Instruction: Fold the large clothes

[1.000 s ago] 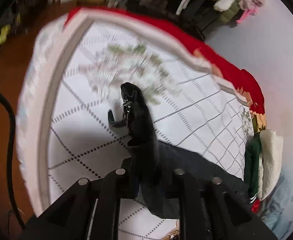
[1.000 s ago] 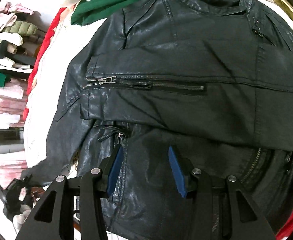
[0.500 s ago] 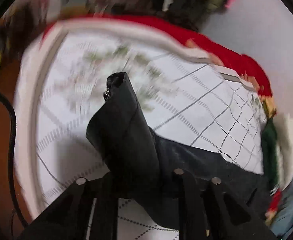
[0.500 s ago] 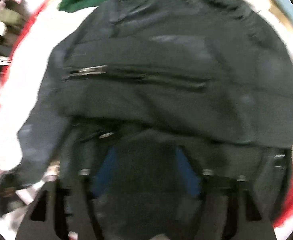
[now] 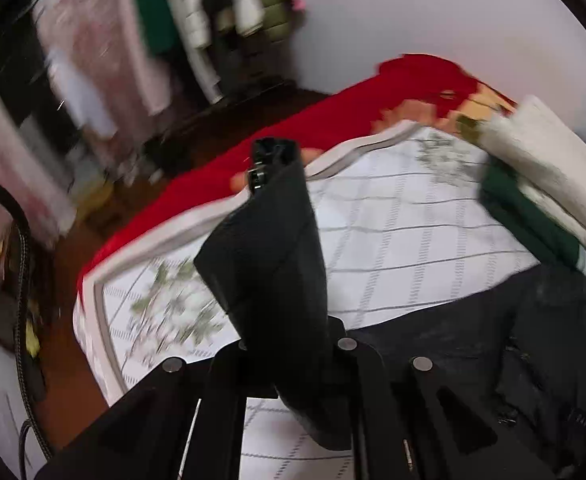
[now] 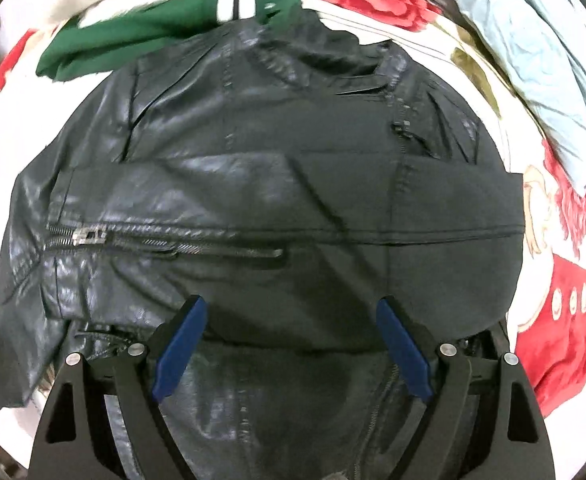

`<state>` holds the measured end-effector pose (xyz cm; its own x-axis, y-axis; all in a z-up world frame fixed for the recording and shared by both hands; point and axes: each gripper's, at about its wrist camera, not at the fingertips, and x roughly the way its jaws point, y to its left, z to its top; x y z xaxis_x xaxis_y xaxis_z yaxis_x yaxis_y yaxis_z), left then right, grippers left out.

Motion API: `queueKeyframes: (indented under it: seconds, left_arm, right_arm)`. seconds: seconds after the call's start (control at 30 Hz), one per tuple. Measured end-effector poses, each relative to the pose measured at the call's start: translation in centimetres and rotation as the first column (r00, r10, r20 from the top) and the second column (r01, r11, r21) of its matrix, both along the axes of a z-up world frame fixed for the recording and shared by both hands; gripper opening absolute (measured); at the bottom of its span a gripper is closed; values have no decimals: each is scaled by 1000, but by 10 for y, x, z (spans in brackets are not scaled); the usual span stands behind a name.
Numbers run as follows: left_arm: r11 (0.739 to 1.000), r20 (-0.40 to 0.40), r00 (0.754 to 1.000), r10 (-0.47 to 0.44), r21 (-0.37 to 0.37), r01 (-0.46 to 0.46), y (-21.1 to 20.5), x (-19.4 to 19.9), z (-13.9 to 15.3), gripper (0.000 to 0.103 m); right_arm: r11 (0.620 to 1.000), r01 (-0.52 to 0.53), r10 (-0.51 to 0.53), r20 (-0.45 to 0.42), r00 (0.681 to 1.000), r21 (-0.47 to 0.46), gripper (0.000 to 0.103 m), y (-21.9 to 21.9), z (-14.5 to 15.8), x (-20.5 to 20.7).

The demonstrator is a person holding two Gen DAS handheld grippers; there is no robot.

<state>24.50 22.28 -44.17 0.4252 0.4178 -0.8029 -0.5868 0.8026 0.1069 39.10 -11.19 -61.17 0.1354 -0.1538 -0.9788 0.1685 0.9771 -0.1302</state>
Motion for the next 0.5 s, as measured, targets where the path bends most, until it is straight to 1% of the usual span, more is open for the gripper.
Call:
queueKeyframes:
  seconds: [0.07, 0.13, 0.2, 0.27, 0.3, 0.37, 0.4, 0.43, 0.47, 0.5]
  left_arm:
    - [998, 2, 998, -58, 9, 58, -21, 18, 11, 5]
    - [989, 7, 989, -145, -2, 145, -55, 38, 19, 5]
    - [971, 14, 972, -236, -21, 236, -93, 57, 25, 5]
    - [938, 23, 940, -342, -51, 342, -143, 75, 27, 5]
    - [910, 23, 913, -407, -75, 407, -177, 86, 25, 5]
    - [863, 18, 870, -493, -118, 491, -225, 97, 20, 5]
    - [834, 19, 845, -535, -144, 532, -251, 103, 14, 5]
    - [795, 13, 809, -587, -177, 580, -286, 108, 5, 5]
    - [772, 7, 788, -615, -199, 604, -306, 113, 0, 5]
    - [732, 2, 752, -659, -231, 641, -339, 116, -12, 5]
  right_arm:
    - [999, 43, -43, 4, 999, 25, 88, -23, 6, -1]
    - [995, 87, -87, 8, 996, 45, 88, -49, 12, -6]
    - [990, 135, -135, 12, 991, 50, 88, -79, 19, -11]
    - [980, 193, -195, 19, 981, 52, 88, -117, 26, -20]
    - [975, 219, -220, 21, 975, 49, 88, -134, 28, -24]
    - [963, 266, -267, 25, 963, 52, 88, -168, 31, -33]
    - [955, 293, -294, 25, 955, 51, 88, -187, 32, -40]
    - [948, 315, -316, 24, 948, 46, 88, -202, 33, -46]
    - [943, 332, -333, 22, 943, 41, 88, -214, 33, -50]
    - [935, 353, -354, 19, 935, 37, 88, -229, 32, -55]
